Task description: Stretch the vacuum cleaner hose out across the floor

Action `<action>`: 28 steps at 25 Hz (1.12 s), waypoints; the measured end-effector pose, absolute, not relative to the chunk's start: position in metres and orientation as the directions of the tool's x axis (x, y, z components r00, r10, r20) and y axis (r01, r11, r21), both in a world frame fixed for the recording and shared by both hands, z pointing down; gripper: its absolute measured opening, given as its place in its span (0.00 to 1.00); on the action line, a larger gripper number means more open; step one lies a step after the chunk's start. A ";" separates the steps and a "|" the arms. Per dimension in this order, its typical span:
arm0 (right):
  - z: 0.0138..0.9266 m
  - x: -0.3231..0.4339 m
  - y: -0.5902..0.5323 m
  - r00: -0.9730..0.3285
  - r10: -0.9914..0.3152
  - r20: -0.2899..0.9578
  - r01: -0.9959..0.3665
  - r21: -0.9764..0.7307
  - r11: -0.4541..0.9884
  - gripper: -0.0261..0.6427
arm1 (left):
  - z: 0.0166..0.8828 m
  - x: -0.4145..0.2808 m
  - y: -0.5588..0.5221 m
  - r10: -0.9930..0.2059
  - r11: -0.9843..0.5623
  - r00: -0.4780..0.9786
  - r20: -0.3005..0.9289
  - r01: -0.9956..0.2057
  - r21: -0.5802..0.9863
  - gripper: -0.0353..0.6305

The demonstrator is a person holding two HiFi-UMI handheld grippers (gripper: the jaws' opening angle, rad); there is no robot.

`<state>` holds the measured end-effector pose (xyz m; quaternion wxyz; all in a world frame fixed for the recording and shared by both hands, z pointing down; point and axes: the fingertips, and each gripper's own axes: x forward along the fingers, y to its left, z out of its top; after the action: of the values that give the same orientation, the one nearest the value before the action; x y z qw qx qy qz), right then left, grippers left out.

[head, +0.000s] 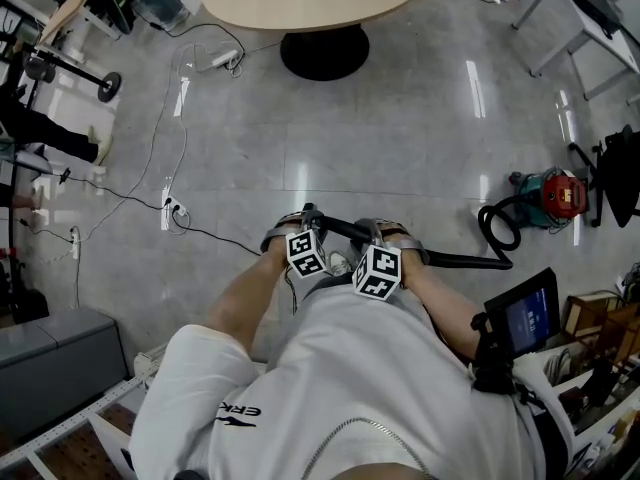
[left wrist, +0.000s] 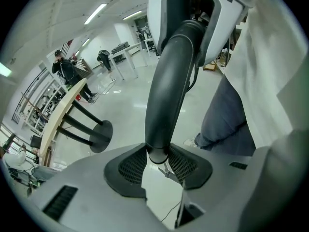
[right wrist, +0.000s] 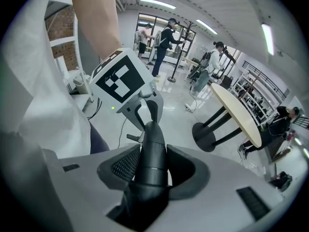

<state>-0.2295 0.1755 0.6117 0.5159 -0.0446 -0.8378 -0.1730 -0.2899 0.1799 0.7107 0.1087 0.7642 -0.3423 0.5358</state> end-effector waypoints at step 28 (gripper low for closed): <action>0.602 -0.317 0.165 -0.485 -0.151 0.861 0.150 0.252 0.956 0.29 | 0.706 -0.374 0.158 -0.408 -0.779 0.215 0.887 -0.589 -0.216 0.26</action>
<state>-0.3169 0.1646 0.6025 0.5073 0.0004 -0.8489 -0.1483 -0.3741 0.1578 0.7063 0.0840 0.7748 -0.3217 0.5377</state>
